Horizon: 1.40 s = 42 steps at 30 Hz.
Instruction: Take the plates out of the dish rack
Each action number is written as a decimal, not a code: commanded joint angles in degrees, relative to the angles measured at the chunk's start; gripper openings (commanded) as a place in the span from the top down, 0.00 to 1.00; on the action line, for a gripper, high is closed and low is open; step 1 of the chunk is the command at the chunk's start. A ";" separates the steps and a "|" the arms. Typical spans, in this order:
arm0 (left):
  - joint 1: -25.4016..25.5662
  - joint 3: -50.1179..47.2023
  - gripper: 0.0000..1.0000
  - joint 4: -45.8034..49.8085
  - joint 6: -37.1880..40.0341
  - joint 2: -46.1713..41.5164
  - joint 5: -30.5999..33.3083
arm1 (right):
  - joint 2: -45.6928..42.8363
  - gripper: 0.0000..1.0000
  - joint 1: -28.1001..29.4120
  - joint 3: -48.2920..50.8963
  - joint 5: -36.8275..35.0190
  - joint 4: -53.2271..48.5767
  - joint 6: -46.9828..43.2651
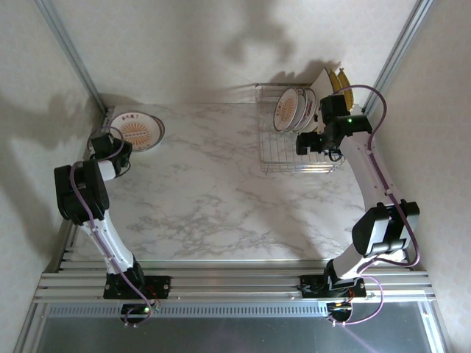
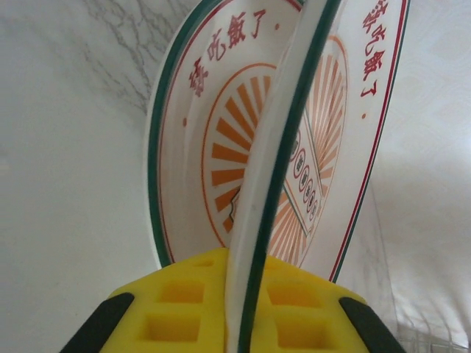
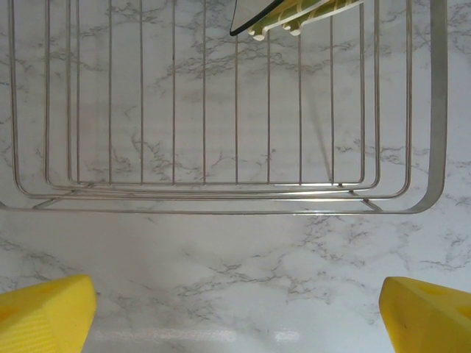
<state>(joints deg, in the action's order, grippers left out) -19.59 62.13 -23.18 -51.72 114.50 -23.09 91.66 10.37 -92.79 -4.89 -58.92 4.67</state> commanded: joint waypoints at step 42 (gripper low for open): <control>7.67 14.87 0.05 33.75 33.54 -4.41 22.35 | -0.40 0.01 0.79 -2.45 3.75 2.18 1.68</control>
<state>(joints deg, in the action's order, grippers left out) -13.13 75.79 6.74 -22.22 114.56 -4.36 91.83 10.76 -92.95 -1.58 -56.36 5.58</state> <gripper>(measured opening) 0.925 0.990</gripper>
